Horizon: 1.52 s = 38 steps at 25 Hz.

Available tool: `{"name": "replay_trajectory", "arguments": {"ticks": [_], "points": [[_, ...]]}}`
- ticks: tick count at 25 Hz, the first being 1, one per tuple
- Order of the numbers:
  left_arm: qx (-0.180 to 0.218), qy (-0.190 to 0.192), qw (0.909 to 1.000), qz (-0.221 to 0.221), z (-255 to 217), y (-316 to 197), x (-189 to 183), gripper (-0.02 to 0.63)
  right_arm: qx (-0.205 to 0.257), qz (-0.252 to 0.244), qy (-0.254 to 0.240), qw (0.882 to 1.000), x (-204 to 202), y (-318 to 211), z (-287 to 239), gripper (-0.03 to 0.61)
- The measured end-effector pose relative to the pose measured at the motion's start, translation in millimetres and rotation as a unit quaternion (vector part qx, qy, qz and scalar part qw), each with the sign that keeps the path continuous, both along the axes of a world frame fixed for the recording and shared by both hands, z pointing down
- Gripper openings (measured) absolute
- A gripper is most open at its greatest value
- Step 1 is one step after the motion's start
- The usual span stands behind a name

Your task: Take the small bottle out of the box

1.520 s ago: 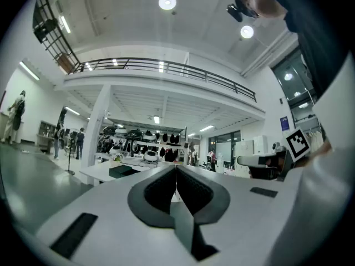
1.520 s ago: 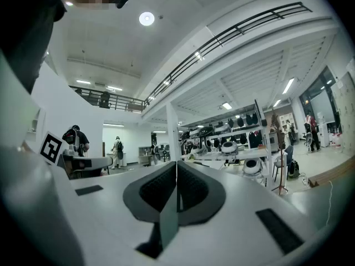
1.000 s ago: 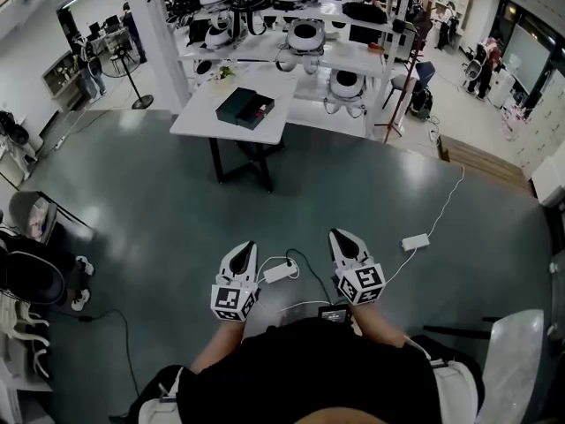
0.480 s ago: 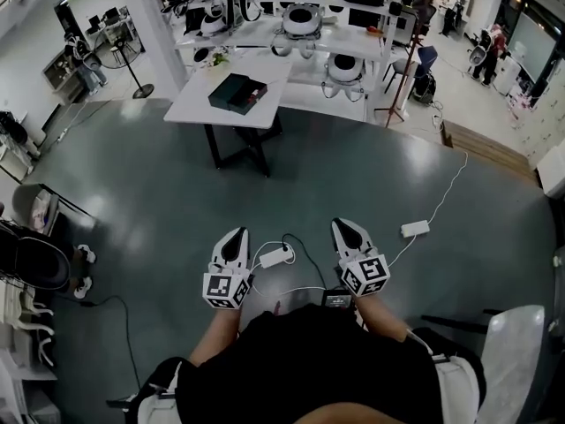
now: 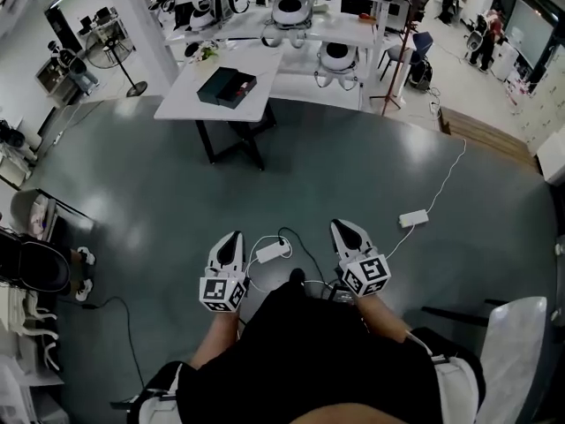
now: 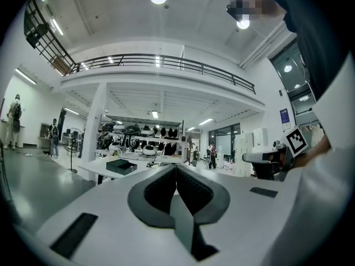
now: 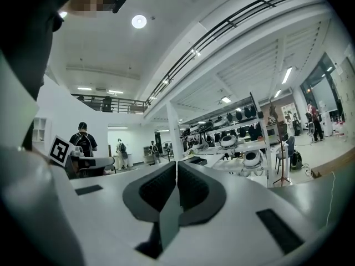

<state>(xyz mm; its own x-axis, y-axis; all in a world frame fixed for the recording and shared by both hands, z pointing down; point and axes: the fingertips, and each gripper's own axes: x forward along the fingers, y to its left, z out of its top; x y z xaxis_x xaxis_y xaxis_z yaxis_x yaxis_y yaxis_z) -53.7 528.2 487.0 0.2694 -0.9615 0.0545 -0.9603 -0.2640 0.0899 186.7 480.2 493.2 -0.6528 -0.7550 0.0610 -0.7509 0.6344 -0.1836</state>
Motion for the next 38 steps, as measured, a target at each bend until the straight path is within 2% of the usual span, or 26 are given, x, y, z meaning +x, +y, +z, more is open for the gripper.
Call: {"name": "replay_trajectory", "arguments": {"ticks": [5, 10, 16, 22, 27, 33, 38], "points": [[0.013, 0.008, 0.9998, 0.011, -1, -33, 11, 0.015, -0.005, 0.013, 0.008, 1.0, 16, -12, 5, 0.035], [0.019, 0.017, 0.9996, 0.014, -2, -75, 14, 0.015, -0.011, 0.025, 0.018, 0.999, 28, -49, 5, 0.035], [0.018, 0.025, 0.9995, 0.006, 0, -136, -2, 0.015, 0.003, 0.016, 0.016, 1.0, 6, -119, -7, 0.035], [0.037, 0.03, 0.9989, -0.002, -15, -201, -25, 0.015, 0.015, 0.014, 0.022, 1.0, -11, -189, -21, 0.035], [0.036, 0.034, 0.9987, 0.014, -8, -252, -35, 0.015, 0.031, 0.035, 0.018, 0.999, -15, -234, -31, 0.035], [0.02, 0.049, 0.9984, 0.022, 9, -300, -29, 0.015, 0.011, 0.054, 0.03, 0.998, -3, -270, -16, 0.035], [0.004, 0.041, 0.999, 0.017, 25, -337, -26, 0.015, -0.001, 0.057, 0.022, 0.998, 7, -318, -1, 0.035]]}}
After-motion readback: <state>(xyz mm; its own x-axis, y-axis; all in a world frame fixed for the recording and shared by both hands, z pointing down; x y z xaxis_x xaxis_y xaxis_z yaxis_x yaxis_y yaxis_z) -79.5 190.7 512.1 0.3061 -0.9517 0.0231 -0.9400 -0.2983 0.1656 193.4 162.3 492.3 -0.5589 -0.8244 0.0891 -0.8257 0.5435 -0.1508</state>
